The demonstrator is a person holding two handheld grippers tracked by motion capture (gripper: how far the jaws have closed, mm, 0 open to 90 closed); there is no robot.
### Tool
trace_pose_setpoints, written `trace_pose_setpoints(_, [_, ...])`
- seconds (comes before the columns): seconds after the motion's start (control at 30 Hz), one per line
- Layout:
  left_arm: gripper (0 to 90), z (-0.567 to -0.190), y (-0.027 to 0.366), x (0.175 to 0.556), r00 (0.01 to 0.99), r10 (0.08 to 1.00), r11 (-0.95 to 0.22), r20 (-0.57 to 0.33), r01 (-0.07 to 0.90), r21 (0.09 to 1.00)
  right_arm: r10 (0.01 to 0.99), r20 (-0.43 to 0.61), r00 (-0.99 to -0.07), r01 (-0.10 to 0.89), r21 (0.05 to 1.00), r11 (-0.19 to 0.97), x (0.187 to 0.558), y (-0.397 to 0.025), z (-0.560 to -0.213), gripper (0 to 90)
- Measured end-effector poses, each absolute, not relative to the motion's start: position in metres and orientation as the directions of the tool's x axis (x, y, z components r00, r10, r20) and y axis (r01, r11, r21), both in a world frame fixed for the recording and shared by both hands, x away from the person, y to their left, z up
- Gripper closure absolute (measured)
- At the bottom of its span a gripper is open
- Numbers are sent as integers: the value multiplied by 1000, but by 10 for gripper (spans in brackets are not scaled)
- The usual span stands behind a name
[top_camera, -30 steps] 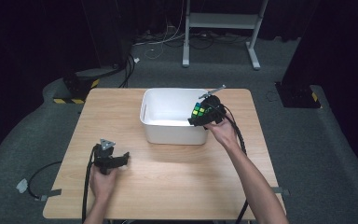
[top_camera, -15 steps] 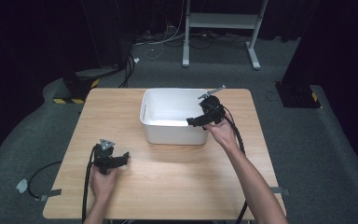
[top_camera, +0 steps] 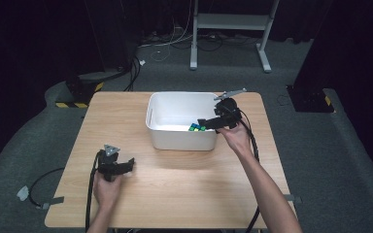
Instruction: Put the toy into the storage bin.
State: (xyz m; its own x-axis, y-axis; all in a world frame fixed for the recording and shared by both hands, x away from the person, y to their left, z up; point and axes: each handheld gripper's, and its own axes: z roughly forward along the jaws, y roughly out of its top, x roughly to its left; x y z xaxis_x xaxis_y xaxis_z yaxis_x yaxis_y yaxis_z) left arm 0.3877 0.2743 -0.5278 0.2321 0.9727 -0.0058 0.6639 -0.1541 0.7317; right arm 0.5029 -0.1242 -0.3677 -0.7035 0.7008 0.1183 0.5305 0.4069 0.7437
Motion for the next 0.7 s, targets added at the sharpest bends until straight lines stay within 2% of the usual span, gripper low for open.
trace_pose_setpoints(0.7, [166,-528,274,388,233,972,-154,-6,663,732,711,143,-689,516,785,343,488,-143,-361,142])
